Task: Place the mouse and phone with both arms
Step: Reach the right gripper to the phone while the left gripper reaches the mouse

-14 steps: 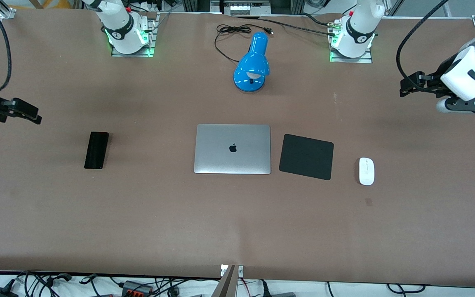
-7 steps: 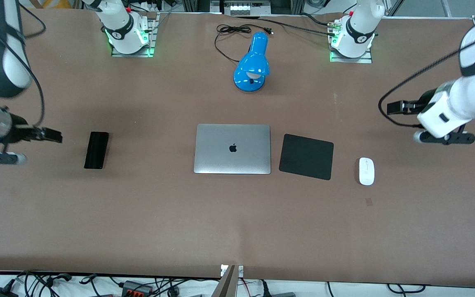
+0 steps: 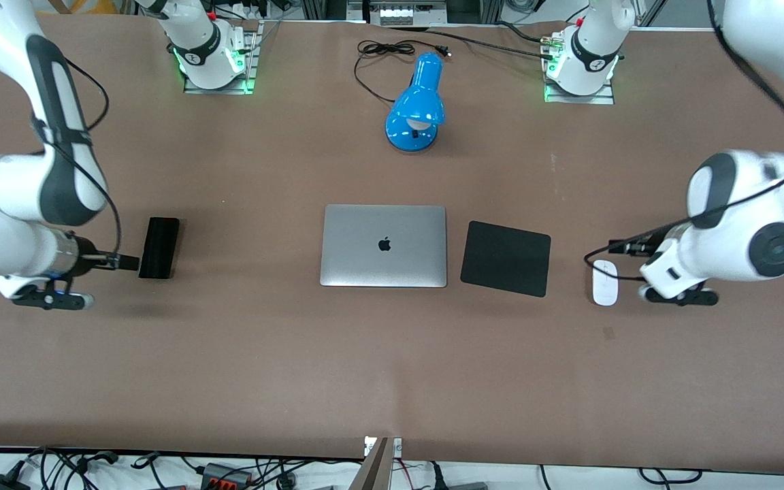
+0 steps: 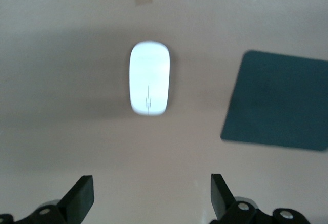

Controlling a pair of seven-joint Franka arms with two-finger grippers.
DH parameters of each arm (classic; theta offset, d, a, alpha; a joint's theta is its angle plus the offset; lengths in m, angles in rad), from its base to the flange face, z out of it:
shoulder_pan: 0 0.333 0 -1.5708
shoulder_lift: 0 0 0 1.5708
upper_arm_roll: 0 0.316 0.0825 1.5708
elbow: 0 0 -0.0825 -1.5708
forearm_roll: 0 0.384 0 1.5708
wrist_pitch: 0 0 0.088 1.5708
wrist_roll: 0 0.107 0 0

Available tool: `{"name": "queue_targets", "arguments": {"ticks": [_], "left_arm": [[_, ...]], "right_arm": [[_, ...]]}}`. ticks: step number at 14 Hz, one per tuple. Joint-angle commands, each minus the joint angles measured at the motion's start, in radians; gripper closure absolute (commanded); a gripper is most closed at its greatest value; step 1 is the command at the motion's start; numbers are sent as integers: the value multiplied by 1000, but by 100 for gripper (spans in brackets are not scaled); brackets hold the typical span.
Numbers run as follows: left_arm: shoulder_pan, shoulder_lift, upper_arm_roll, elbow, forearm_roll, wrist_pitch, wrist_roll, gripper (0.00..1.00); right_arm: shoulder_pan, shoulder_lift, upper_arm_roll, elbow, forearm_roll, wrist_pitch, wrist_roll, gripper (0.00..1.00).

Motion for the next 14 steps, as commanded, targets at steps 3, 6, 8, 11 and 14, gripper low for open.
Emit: {"name": "queue_targets", "arguments": {"ticks": [3, 6, 8, 11, 14], "left_arm": [[30, 2, -5, -170, 21, 253, 89, 0], [21, 22, -5, -237, 21, 368, 130, 0], [21, 45, -7, -248, 21, 401, 152, 0], [21, 68, -5, -248, 21, 441, 183, 0], [27, 97, -5, -236, 21, 464, 200, 0]], "right_arm": [[-36, -25, 7, -227, 0, 244, 23, 0], [-43, -18, 9, -258, 5, 260, 24, 0], [-44, -1, 9, -261, 6, 260, 58, 0], [-43, 21, 17, -262, 6, 258, 81, 0], [-43, 50, 18, -267, 14, 260, 81, 0]]}}
